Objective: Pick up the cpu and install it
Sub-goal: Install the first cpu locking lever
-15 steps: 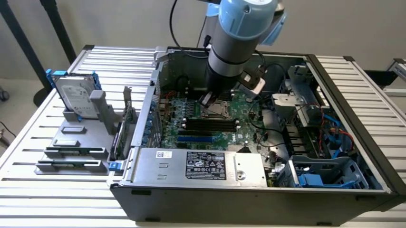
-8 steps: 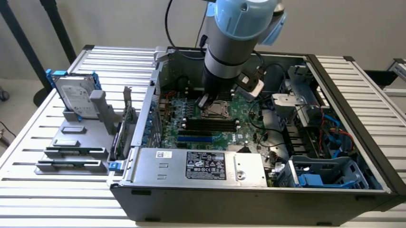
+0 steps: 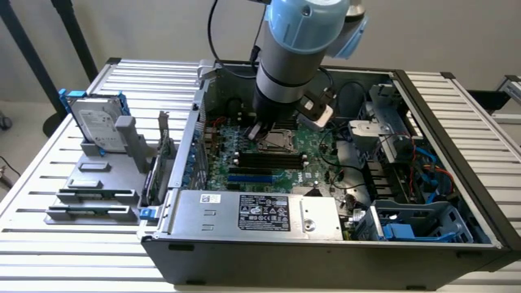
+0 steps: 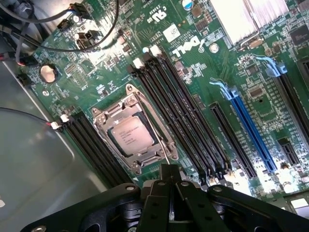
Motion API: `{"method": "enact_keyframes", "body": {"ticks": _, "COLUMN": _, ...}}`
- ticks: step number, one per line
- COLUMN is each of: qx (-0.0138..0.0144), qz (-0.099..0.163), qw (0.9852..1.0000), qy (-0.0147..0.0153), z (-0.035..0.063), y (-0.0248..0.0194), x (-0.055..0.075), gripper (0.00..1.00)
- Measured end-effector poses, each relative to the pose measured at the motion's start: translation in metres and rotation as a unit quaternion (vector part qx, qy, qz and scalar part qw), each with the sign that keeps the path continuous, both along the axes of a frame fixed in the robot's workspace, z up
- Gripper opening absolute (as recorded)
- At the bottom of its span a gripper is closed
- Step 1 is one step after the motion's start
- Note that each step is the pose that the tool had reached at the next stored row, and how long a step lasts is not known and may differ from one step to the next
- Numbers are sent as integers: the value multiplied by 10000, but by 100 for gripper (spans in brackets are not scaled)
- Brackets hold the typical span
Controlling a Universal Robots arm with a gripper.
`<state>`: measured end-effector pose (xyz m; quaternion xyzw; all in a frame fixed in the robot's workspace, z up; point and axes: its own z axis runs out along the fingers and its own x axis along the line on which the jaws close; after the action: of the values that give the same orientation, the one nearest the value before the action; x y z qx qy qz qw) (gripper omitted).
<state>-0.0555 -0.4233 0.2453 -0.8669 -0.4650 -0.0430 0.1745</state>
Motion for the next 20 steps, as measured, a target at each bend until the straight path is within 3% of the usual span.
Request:
{"method": "enact_keyframes", "body": {"ticks": 6, "qx": -2, "qz": -121, "qw": 9999, "qy": 60, "z": -5, "y": -5, "x": -22, "gripper": 11}}
{"method": "enact_keyframes", "body": {"ticks": 11, "qx": -1, "qz": -202, "qw": 9997, "qy": 104, "z": -7, "y": -63, "x": -22, "gripper": 11}}
{"method": "enact_keyframes", "body": {"ticks": 20, "qx": -1, "qz": -231, "qw": 9997, "qy": 109, "z": -67, "y": -72, "x": -35, "gripper": 11}}
